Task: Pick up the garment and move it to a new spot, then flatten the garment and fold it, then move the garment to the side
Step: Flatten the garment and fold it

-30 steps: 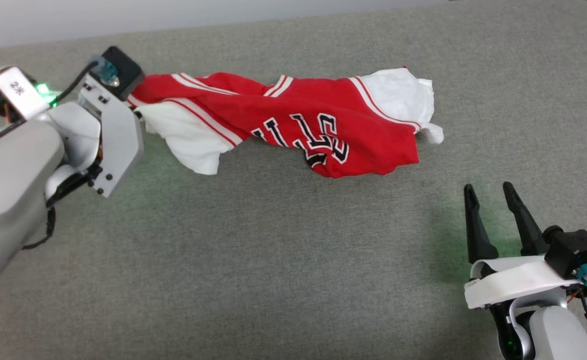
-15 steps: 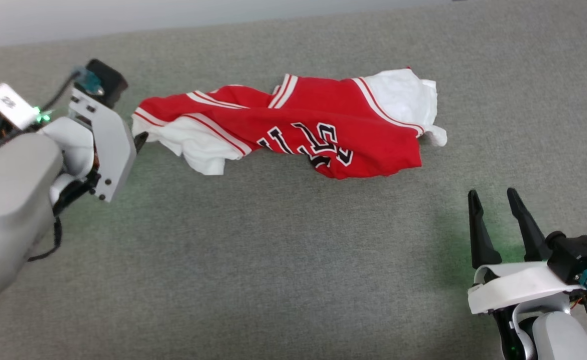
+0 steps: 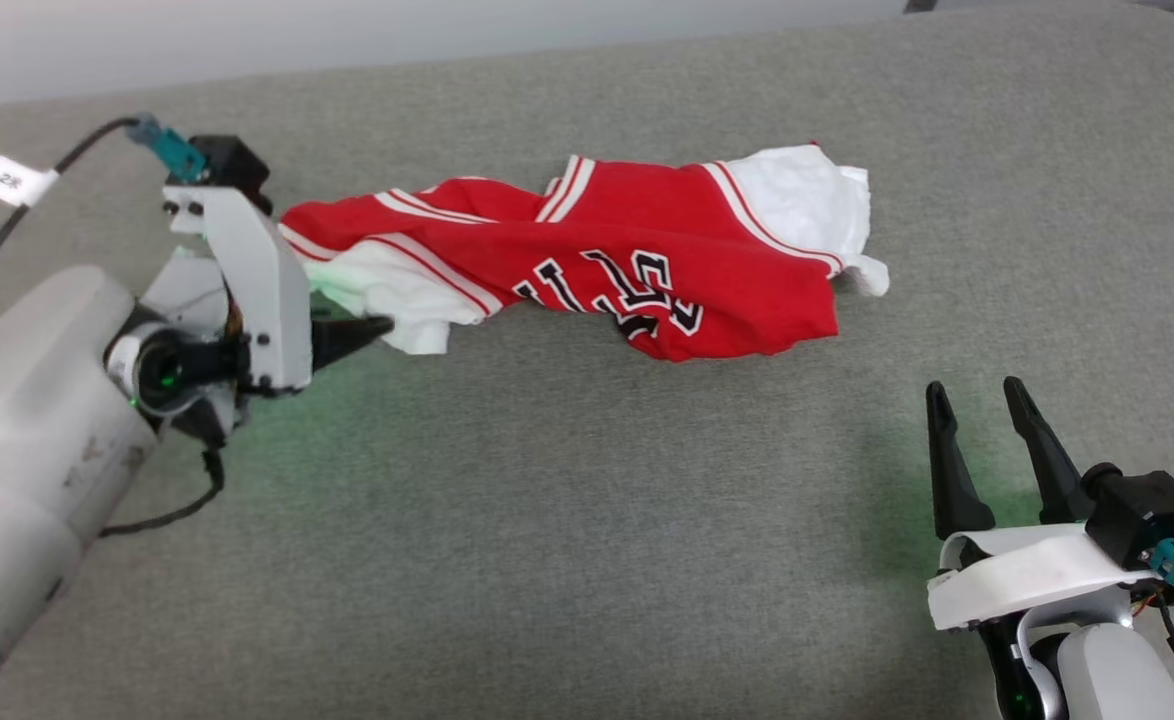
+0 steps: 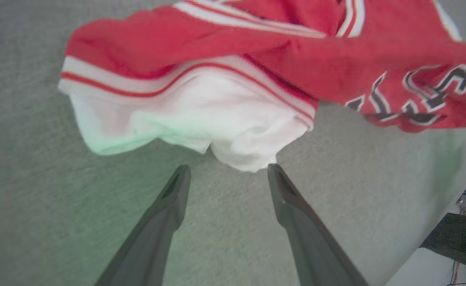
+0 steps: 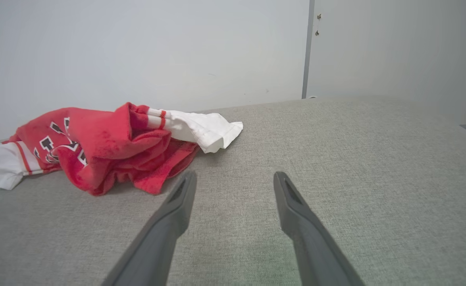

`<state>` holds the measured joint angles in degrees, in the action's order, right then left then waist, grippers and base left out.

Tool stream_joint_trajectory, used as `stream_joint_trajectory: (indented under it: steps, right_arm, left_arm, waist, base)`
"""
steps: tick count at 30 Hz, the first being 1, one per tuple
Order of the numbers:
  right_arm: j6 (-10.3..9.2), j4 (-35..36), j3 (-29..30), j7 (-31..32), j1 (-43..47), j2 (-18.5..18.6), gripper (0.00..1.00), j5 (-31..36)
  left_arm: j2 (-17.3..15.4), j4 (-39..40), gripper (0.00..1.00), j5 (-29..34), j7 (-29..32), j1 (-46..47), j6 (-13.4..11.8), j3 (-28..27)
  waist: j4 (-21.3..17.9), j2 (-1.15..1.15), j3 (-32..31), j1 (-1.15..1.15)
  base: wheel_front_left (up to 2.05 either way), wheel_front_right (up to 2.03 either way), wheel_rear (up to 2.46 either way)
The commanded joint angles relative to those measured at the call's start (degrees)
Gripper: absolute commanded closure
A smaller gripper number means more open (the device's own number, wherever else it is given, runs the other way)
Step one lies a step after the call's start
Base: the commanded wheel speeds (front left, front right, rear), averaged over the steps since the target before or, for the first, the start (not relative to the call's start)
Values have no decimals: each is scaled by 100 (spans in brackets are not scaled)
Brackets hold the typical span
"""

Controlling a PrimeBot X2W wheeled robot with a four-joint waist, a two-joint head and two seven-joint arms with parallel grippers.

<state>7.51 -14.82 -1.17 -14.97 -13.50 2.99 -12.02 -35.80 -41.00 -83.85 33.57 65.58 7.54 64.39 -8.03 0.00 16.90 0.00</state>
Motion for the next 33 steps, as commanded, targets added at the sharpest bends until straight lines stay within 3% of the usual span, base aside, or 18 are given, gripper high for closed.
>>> stream_joint_trajectory:
  steps: [1, 8, 11, 18, 23, 27, 33]
  right_arm:
    - [-4, 16, -15, -29, -10, -8, 0, -24]
    - [-4, 61, 12, -29, -14, -8, 0, -68]
    - [-4, 79, 45, -29, 13, -9, 0, -99]
    - [-4, 60, 106, -29, 110, -7, 0, -108]
    - [-4, 27, 57, -28, 95, -8, 0, -78]
    - [-4, 1, 37, -29, 57, -7, 0, -37]
    - [-4, 15, 17, -29, 11, -7, 0, -33]
  left_arm:
    - [39, -21, 0, -111, -21, -42, -12, -56]
    - [305, -328, 0, -317, -145, 48, -12, -248]
    - [285, -448, 100, -203, -172, 118, -12, -184]
    - [-205, -314, 100, 476, -1, 501, -12, 248]
    - [-560, -177, 100, 1184, 443, 870, -12, 652]
    - [-514, 25, 100, 1280, 885, 733, -16, 752]
    - [-401, 83, 100, 1280, 957, 270, -147, 796]
  waist:
    - [-84, 0, 72, 0]
    - [-315, 0, 197, 0]
    - [-347, 0, 198, 0]
    - [-210, 0, 80, 0]
    - [-75, 0, -7, 0]
    - [-16, 0, -34, 0]
    - [-47, 0, 1, 0]
  base:
    - [0, 0, 0]
    - [0, 0, 0]
    - [0, 0, 0]
    - [0, 0, 0]
    - [0, 0, 0]
    - [0, 0, 0]
    - [0, 0, 0]
